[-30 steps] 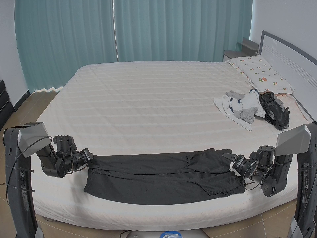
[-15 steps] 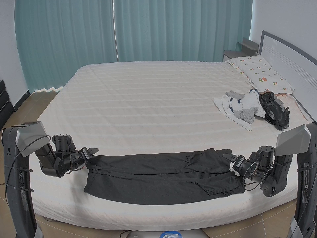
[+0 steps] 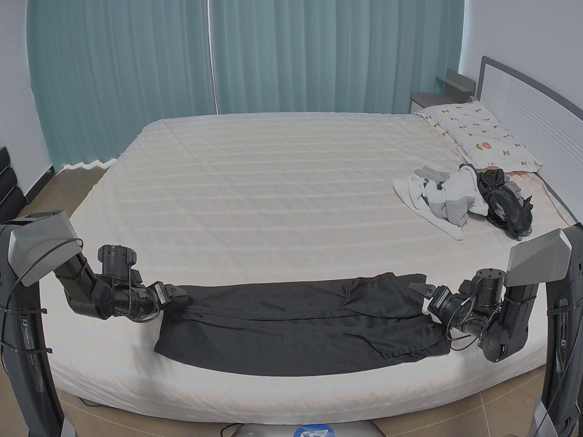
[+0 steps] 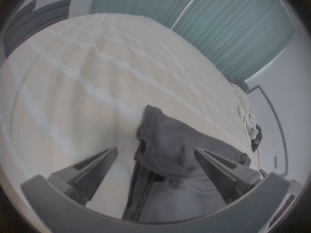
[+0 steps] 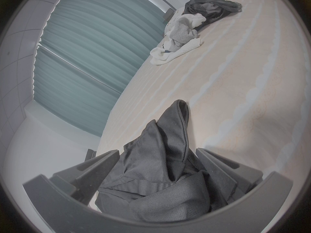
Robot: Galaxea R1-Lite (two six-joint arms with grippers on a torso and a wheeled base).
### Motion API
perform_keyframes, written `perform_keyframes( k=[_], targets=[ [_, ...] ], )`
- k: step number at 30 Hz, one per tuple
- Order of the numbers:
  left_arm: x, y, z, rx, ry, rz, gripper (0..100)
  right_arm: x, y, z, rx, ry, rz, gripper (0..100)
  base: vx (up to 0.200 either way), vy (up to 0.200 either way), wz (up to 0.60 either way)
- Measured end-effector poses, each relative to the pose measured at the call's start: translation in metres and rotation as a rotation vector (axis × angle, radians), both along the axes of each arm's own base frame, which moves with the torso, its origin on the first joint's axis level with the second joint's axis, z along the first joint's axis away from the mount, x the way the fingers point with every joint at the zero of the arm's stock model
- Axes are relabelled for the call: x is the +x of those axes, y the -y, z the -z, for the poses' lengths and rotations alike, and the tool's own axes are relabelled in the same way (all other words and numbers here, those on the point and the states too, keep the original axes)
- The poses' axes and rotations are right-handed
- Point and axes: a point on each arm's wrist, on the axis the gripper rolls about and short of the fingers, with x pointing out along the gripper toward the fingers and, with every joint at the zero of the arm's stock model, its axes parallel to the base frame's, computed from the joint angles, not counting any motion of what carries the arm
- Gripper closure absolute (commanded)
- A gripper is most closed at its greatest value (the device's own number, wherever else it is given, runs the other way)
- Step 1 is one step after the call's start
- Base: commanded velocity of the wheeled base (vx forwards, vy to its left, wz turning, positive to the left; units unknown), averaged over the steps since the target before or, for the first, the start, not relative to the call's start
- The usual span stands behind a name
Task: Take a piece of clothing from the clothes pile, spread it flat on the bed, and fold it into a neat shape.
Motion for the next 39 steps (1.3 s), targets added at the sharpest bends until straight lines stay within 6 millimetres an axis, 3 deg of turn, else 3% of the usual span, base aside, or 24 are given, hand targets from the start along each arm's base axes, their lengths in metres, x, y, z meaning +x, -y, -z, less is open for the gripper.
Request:
perform_keyframes(
  k=[8, 20, 30, 39],
  targets=[
    [0.004, 0.01, -0.013, 0.043, 0.036, -0.011, 0, -0.002, -0.001, 0.0, 0.001, 0.004, -0.003, 0, 0.0, 0.0, 0.0],
    [-0.021, 0.013, -0.004, -0.048, -0.034, -0.111, 0, -0.005, -0.002, 0.001, 0.001, 0.001, -0.008, 0, -0.1, 0.0, 0.0],
    [-0.004, 0.016, -0.008, -0.039, 0.048, -0.235, 0, -0.005, -0.004, 0.001, 0.0, 0.0, -0.014, 0, 0.0, 0.0, 0.0],
    [0.013, 0.032, -0.001, -0.041, 0.067, -0.291, 0, -0.006, -0.009, 0.001, -0.002, 0.001, -0.025, 0, 0.0, 0.0, 0.0]
  ],
)
